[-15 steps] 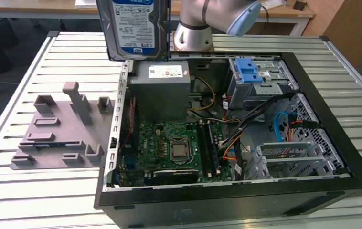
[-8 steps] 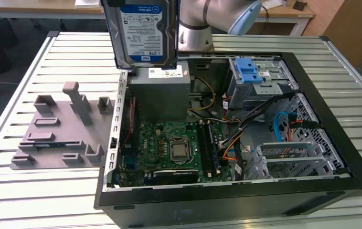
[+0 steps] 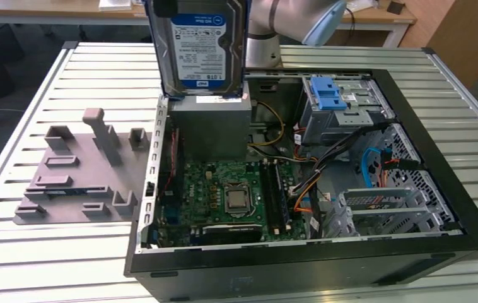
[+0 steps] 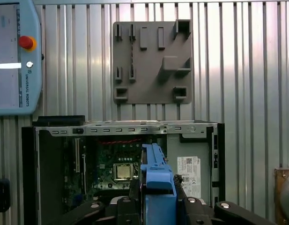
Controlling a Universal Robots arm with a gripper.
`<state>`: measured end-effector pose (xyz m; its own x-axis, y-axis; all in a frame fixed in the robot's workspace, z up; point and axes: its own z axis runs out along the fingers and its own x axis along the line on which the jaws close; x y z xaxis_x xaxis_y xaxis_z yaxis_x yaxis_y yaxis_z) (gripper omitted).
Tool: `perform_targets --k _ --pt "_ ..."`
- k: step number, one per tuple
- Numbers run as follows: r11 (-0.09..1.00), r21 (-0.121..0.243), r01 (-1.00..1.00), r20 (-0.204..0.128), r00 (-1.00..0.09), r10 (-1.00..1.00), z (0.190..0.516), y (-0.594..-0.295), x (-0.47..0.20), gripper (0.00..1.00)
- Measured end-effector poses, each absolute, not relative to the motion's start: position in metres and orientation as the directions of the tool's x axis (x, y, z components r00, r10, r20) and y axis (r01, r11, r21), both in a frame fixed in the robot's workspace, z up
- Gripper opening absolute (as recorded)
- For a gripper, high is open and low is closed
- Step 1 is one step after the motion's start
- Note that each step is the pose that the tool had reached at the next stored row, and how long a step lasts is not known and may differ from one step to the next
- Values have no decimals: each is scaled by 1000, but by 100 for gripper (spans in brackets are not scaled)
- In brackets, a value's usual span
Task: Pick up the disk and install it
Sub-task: 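Pick up the disk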
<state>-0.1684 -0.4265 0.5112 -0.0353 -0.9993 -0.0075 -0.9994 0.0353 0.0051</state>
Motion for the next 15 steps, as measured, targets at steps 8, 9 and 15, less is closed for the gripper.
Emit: perform_targets --k 8,9,15 --pt "35 5 -999 -8 -35 -999 507 -429 -149 36" --pt "35 5 -999 -7 -35 -999 506 -430 -146 36" --pt "35 5 -999 -8 -35 -999 503 -433 -130 36"
